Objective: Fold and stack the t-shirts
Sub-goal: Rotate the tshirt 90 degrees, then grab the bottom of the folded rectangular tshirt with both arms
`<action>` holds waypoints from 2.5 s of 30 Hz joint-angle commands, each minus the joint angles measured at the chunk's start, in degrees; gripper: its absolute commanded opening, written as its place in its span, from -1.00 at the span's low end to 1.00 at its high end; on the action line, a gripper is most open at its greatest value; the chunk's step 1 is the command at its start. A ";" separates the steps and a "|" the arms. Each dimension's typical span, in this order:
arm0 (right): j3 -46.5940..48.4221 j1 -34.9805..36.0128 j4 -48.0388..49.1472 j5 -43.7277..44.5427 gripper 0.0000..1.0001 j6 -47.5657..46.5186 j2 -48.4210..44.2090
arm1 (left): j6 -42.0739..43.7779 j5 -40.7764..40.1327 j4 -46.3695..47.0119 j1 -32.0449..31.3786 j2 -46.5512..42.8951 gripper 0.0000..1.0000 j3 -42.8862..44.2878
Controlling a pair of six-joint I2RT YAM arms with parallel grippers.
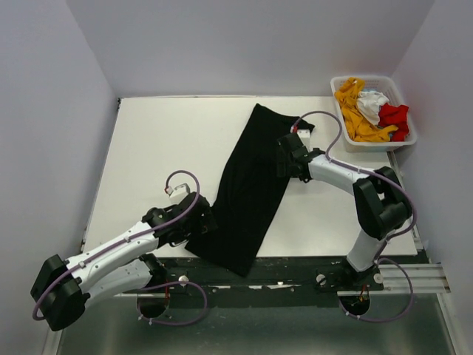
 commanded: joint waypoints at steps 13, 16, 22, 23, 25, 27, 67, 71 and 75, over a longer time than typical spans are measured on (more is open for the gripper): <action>-13.01 1.18 20.07 -36.76 1.00 5.37 -15.14 | 5.61 8.05 7.64 15.78 -3.67 0.98 -7.30; -8.74 2.46 18.92 -34.59 1.00 5.04 -8.93 | 6.28 9.00 8.99 16.97 -0.50 0.65 -7.56; -2.37 2.47 19.14 -27.23 1.00 6.16 0.60 | 7.26 14.89 12.26 17.21 5.63 -0.34 -8.38; -1.02 2.48 18.54 -25.22 1.00 6.30 2.24 | 6.91 16.36 12.20 17.21 5.65 -0.67 -8.70; 2.59 2.49 16.13 -21.86 1.00 6.73 5.63 | 5.55 17.00 10.81 17.04 4.57 -1.00 -9.73; 6.62 2.40 14.41 -19.43 1.00 6.70 9.11 | 4.26 18.23 11.82 16.05 1.32 -1.00 -11.47; -11.20 1.41 9.29 -23.63 1.00 11.90 -14.42 | -13.88 1.23 5.11 -7.65 6.79 -0.25 -3.23; -21.24 6.76 5.11 -25.96 1.00 14.88 -24.70 | -12.31 3.68 2.96 -8.35 2.19 0.00 -5.12; -28.66 9.96 2.84 -32.40 1.00 18.72 -34.54 | -9.87 9.22 5.92 -9.32 -1.50 0.01 -8.52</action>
